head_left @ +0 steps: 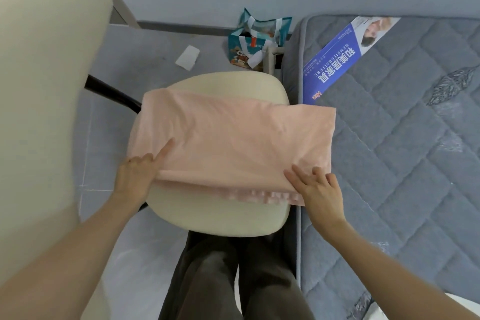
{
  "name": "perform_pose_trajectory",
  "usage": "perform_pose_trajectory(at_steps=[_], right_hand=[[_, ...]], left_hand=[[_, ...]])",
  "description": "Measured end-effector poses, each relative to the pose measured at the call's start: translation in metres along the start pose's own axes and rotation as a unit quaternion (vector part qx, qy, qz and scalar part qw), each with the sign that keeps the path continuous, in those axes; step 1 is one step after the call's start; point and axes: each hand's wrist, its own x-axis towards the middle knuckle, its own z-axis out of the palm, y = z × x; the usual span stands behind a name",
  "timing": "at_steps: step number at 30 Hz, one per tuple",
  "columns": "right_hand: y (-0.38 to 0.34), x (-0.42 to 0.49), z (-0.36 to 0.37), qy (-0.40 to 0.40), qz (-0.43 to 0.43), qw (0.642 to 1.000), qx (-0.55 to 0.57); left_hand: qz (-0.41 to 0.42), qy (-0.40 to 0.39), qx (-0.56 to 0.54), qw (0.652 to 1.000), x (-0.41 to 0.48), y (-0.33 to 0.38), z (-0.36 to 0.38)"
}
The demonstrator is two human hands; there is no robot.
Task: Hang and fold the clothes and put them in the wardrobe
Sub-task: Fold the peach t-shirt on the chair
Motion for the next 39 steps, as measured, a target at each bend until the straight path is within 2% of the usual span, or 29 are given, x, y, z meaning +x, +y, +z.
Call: perform_pose_trajectory(at_steps=[4, 7, 8, 11, 14, 18, 22, 25, 28, 31, 33, 35, 37, 39], right_hand=[[-0.003, 0.001, 0.019, -0.102, 0.003, 0.994, 0.024], [-0.009, 0.001, 0.010, -0.046, 0.048, 0.996, 0.060], [-0.013, 0.004, 0.007, -0.002, 0.064, 0.994, 0.089], [-0.033, 0.028, -0.001, 0.132, 0.089, 0.968, 0.195], [-0.060, 0.070, -0.011, 0.168, 0.090, 0.952, 0.241], [-0.080, 0.123, -0.001, 0.110, 0.103, 0.958, 0.243], [-0.058, 0.149, 0.037, 0.071, 0.111, 0.969, 0.208], [-0.024, 0.140, 0.059, 0.081, 0.165, 0.962, 0.202], [-0.004, 0.132, 0.064, 0.064, 0.209, 0.956, 0.198], [-0.008, 0.129, 0.052, 0.048, 0.205, 0.947, 0.241], [-0.016, 0.116, 0.041, 0.066, 0.167, 0.948, 0.265], [-0.030, 0.095, 0.034, 0.117, 0.103, 0.949, 0.275], [-0.047, 0.074, 0.033, 0.145, 0.062, 0.939, 0.305], [-0.059, 0.056, 0.035, 0.097, 0.049, 0.943, 0.316]], left_hand=[[-0.021, -0.115, 0.040, 0.992, -0.001, 0.013, 0.017], [-0.060, -0.166, -0.008, 0.984, -0.001, 0.022, 0.009], [-0.067, -0.137, -0.044, 0.987, 0.001, 0.028, 0.003], [-0.049, 0.018, -0.173, 0.984, 0.019, 0.053, -0.012], [-0.013, 0.081, -0.239, 0.968, 0.051, 0.093, -0.020], [-0.015, 0.072, -0.277, 0.958, 0.099, 0.136, -0.010], [0.018, 0.089, -0.197, 0.976, 0.123, 0.125, 0.025], [-0.061, 0.116, -0.188, 0.973, 0.128, 0.094, 0.042], [-0.117, 0.092, -0.217, 0.965, 0.134, 0.076, 0.043], [-0.134, 0.056, -0.233, 0.962, 0.138, 0.079, 0.026], [-0.079, 0.065, -0.223, 0.969, 0.144, 0.083, 0.008], [0.032, 0.087, -0.191, 0.977, 0.154, 0.090, -0.011], [0.131, 0.078, -0.184, 0.971, 0.166, 0.100, -0.029], [0.191, 0.069, -0.165, 0.965, 0.176, 0.113, -0.042]])
